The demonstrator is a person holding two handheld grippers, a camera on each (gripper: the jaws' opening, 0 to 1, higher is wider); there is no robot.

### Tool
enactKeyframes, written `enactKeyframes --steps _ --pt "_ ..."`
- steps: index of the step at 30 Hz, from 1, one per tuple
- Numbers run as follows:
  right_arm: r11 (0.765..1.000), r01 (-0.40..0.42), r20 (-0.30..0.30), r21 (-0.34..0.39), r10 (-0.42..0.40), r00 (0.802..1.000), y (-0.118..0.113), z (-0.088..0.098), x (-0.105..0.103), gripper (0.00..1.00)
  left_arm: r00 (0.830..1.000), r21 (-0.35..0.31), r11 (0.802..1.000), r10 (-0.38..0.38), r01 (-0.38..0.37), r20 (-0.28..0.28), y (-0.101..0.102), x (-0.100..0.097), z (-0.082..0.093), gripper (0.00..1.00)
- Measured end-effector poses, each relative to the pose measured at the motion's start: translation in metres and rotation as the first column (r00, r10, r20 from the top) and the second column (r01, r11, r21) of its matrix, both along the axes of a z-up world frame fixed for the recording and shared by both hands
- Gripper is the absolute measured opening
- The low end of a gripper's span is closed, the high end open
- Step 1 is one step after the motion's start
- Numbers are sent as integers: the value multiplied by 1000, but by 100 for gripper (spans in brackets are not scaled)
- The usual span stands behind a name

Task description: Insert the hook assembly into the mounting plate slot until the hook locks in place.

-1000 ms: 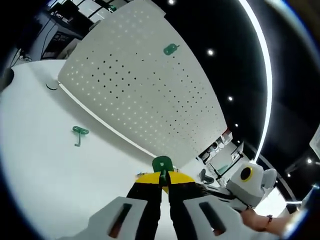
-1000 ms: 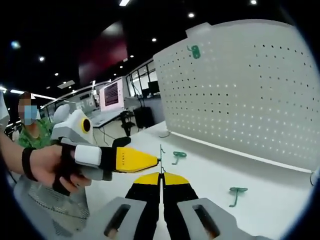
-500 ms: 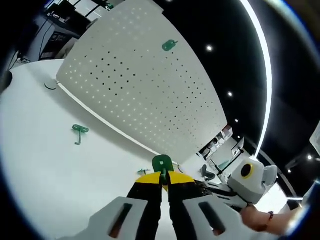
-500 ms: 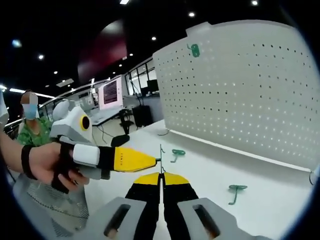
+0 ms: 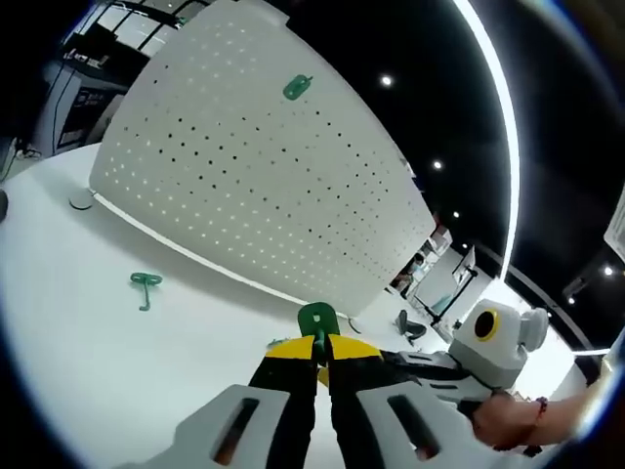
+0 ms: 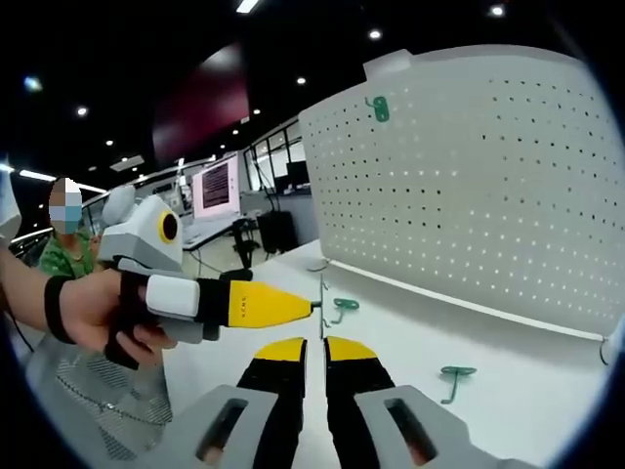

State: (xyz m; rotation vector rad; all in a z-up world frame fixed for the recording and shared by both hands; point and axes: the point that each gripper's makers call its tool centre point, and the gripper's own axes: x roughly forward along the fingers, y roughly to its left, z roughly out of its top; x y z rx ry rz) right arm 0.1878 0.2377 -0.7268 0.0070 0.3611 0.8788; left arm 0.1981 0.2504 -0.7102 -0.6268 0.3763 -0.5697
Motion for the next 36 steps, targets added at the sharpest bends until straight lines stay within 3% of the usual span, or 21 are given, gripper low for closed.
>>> enactKeyframes --steps 6,9,11,14,18,20,28,36 --pt "1000 -7 -3 0 7 1000 -3 1 -5 16 999 60 998 -12 10 36 -2 0 2 3" --pt "1000 2 -54 -3 -2 999 -7 -4 -9 24 999 95 995 -7 3 43 0 2 3 3" --pt "1000 -7 20 -14 7 1000 -9 0 -9 23 998 120 993 -11 5 54 2 3 4 3" --pt "1000 2 -30 9 -2 1000 -11 -1 -16 24 997 126 992 -4 -6 77 4 4 10 3" --pt "1000 -15 -10 22 15 1000 -8 4 -23 26 993 179 983 10 -30 114 6 9 14 3" --pt "1000 -15 0 22 15 1000 -9 6 -25 29 992 175 984 2 -24 126 5 10 17 3" --pt "999 28 26 21 -29 999 -22 18 -28 50 985 205 978 6 -41 170 6 20 33 3" --pt "996 71 51 57 -74 996 -35 32 -29 56 975 248 967 -4 -53 223 7 26 48 3"
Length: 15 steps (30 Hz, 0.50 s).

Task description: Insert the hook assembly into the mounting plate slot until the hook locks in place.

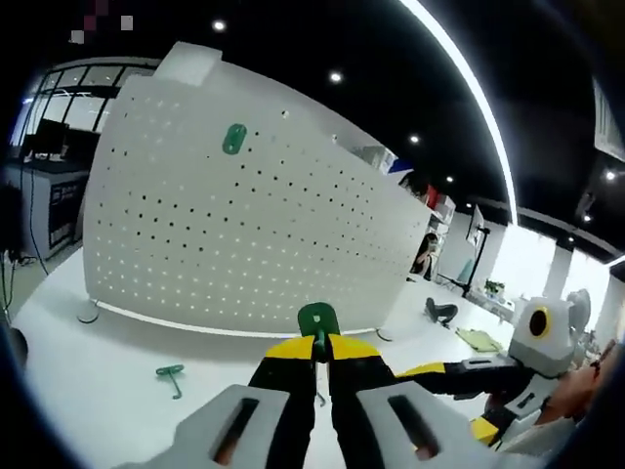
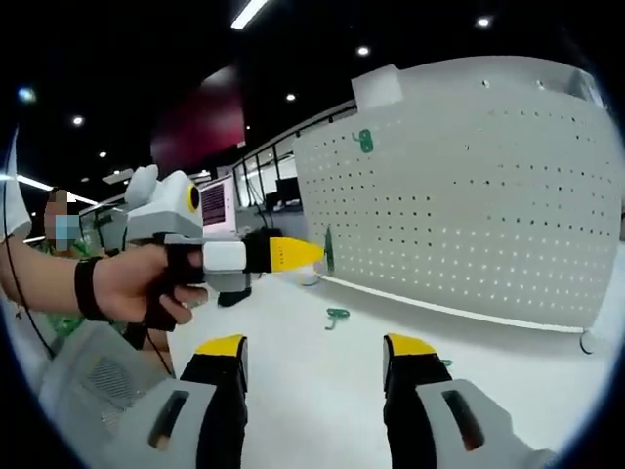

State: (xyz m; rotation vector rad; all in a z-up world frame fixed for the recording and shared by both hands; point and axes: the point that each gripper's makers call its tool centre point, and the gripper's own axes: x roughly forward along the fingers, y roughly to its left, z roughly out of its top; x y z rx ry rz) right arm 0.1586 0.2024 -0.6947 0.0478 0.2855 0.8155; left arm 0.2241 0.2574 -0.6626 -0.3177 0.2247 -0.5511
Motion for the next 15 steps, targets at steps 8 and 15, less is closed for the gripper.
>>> enactKeyframes --steps 8,15 --pt "1000 16 -13 4 -16 1000 -7 -4 -7 57 1000 23 1000 11 -12 24 3 6 8 3" --pt "999 53 -19 1 -53 998 -19 -5 -7 61 998 47 999 11 -13 55 3 14 19 3"
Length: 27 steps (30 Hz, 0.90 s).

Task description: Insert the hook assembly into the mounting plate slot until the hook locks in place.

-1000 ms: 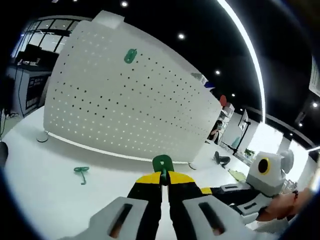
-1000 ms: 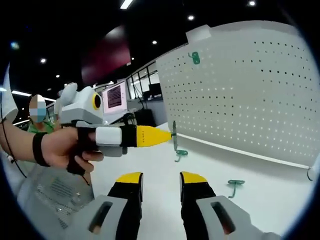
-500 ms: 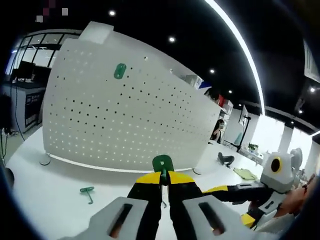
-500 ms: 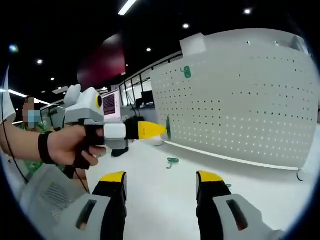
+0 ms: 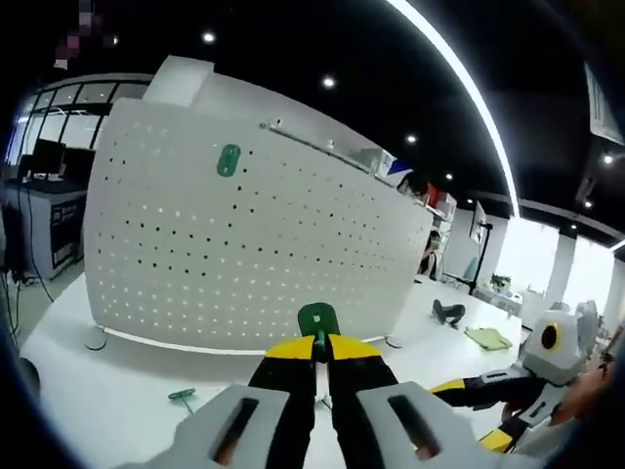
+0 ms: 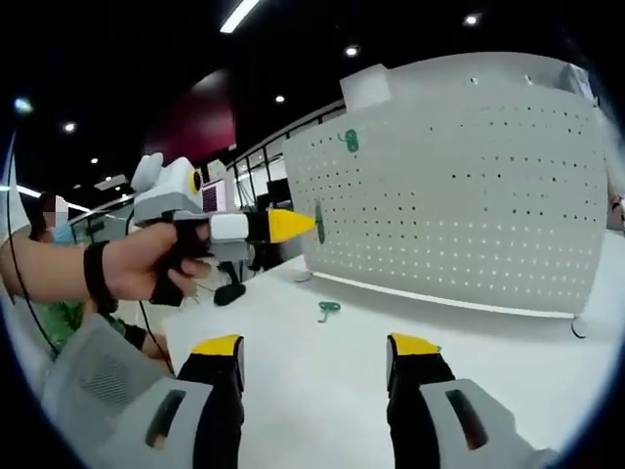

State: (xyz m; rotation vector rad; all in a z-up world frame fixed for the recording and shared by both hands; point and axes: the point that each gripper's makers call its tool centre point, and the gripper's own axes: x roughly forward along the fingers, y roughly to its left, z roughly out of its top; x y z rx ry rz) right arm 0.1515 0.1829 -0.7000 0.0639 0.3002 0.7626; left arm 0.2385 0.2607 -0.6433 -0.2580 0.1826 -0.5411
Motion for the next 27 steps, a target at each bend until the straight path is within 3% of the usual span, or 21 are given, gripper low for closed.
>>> enactKeyframes --steps 14,27 --pt "998 53 -1 28 -53 999 -20 14 -7 62 998 14 1000 15 -16 60 -1 24 28 3" --pt "997 71 -2 43 -71 997 -22 18 -8 59 993 59 997 51 -58 107 2 45 42 3"
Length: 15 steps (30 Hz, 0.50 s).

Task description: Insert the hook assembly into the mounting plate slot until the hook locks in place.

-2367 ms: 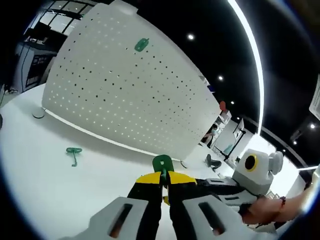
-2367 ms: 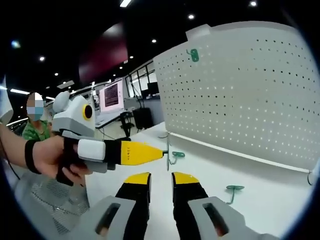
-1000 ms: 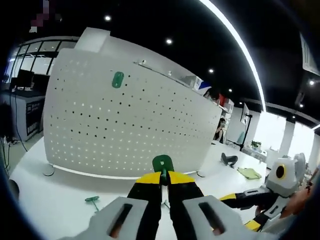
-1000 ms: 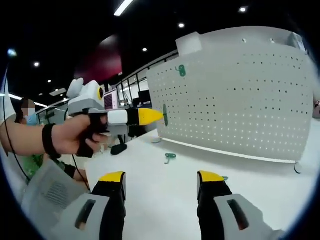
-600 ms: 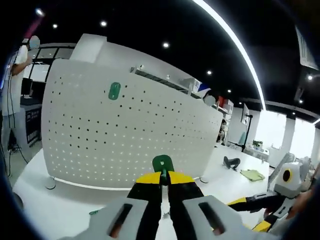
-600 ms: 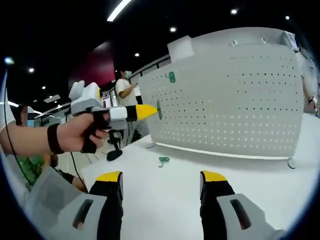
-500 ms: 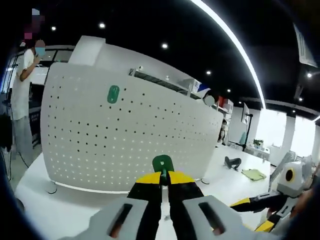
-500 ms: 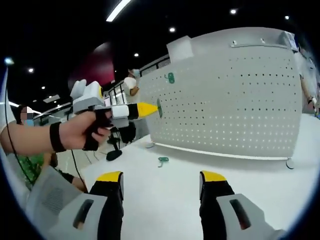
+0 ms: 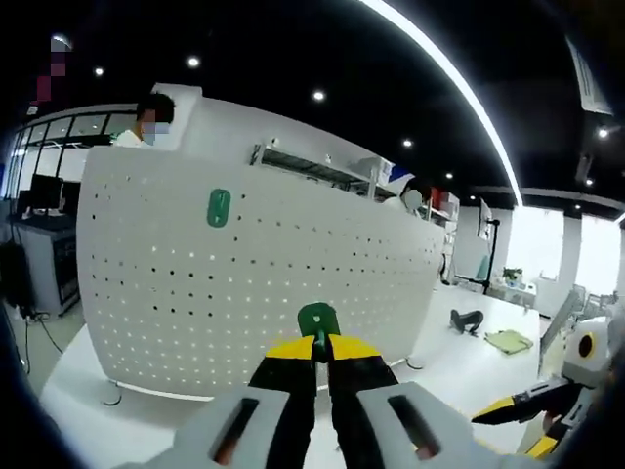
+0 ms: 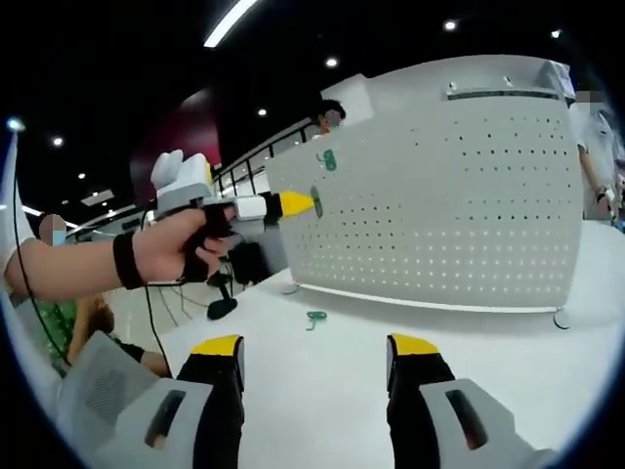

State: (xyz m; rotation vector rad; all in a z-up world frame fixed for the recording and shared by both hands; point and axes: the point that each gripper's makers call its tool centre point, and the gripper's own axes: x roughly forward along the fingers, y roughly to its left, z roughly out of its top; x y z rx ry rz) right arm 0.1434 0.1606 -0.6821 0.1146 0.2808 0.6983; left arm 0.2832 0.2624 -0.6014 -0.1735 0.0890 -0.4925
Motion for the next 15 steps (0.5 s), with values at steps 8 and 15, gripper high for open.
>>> enactKeyframes --steps 8,15 --pt "1000 22 -8 2 -22 1000 -8 -2 -2 58 998 46 998 49 -50 32 8 16 11 3" --pt "1000 26 -21 11 -25 999 -7 -6 -8 58 994 79 992 92 -97 58 11 28 23 3"
